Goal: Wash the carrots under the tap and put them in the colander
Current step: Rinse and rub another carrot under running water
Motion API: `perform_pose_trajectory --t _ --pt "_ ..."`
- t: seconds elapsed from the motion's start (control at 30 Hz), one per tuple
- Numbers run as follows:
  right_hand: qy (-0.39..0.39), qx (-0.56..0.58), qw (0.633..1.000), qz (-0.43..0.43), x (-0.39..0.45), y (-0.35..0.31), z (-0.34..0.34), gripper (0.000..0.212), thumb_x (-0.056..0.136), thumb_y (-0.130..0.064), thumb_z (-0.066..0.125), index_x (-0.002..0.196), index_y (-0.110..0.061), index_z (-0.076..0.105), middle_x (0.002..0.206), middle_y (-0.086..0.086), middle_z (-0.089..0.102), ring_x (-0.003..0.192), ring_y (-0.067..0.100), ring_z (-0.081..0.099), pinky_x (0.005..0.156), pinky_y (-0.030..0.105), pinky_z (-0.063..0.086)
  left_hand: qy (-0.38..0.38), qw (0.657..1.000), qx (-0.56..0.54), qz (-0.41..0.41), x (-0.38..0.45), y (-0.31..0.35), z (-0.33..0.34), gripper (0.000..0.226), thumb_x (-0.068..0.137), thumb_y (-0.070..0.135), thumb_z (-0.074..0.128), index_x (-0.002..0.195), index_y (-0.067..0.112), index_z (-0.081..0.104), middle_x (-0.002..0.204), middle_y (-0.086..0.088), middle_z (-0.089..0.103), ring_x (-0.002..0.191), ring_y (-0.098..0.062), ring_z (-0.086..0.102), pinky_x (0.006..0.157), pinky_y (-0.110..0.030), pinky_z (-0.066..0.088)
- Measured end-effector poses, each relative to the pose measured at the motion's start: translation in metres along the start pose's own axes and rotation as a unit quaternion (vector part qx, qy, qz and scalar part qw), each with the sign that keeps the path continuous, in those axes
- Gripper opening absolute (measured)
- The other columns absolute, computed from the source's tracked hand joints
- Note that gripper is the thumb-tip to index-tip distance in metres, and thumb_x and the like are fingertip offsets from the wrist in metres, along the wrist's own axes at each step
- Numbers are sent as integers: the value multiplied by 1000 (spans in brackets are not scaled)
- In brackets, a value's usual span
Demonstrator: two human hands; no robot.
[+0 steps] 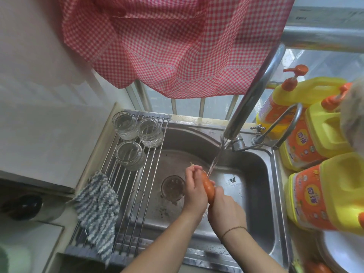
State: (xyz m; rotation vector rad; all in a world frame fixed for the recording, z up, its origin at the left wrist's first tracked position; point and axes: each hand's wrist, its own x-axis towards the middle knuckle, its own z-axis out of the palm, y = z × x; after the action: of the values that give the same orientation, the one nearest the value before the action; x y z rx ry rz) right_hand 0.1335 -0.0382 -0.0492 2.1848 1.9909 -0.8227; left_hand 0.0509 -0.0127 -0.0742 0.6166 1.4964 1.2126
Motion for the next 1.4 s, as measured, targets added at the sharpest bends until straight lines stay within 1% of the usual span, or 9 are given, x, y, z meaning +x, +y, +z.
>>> perform_pose_trajectory --t 0.1,0.2,0.33,0.43,0.5,0.73,0.93,1.27,1.4 --pt "10 -21 1000 -8 -1 4 -1 19 93 -13 38 111 -20 37 96 1 68 86 27 66 61 33 39 -88 986 132 57 -3 -10 -8 38 90 27 59 121 30 37 111 -12 57 90 -19 60 83 -31 51" --pt "-1 -39 999 -22 -4 2 2 15 94 -12 36 107 -18 35 98 2 68 88 29 67 61 34 37 -24 982 180 54 -2 -10 -5 44 83 20 65 115 31 38 109 -4 56 90 -21 59 81 -28 49" --pt "-4 -52 998 -34 -7 0 7 21 94 -10 35 114 -16 36 103 2 68 92 29 67 62 34 34 98 993 70 1 1 -3 4 13 96 15 57 95 19 45 85 0 57 72 -16 63 65 -25 48" --pt "-6 -50 998 -39 -12 2 9 27 95 -12 37 121 -19 37 107 1 68 94 28 67 64 33 33 135 985 -49 -95 10 -3 2 25 103 29 47 87 9 49 76 -12 61 69 -33 69 66 -45 60" --pt "5 -23 999 -37 -13 1 7 24 95 -17 40 118 -21 37 106 1 68 93 27 66 64 31 32 107 981 -93 -129 12 -2 -3 28 104 32 44 88 10 50 76 -14 61 69 -36 64 74 -57 55" --pt "-59 145 988 17 1 6 -7 11 75 -27 62 77 -24 52 73 -7 61 68 19 56 61 31 47 -76 981 -153 -94 4 0 -15 17 107 14 31 106 14 48 92 -13 61 72 -28 65 74 -43 53" --pt "-36 84 996 10 4 11 -12 13 77 -36 58 86 -28 54 81 -7 65 74 21 59 59 29 43 -151 961 -210 -100 9 3 -21 20 100 10 36 115 14 48 110 -17 55 93 -30 64 86 -43 49" --pt "17 -44 999 -23 -6 0 -4 28 91 -42 47 113 -24 45 106 -3 68 99 24 65 68 31 39 -22 957 -267 -108 12 -1 -4 14 99 0 46 95 14 49 83 -16 57 61 -27 57 62 -35 48" --pt "33 -83 995 -34 -10 -2 -2 27 95 -42 43 115 -24 44 105 -2 70 96 24 67 64 31 35 28 944 -288 -159 18 9 2 21 100 7 49 110 23 58 69 -8 53 50 -20 48 48 -28 46"
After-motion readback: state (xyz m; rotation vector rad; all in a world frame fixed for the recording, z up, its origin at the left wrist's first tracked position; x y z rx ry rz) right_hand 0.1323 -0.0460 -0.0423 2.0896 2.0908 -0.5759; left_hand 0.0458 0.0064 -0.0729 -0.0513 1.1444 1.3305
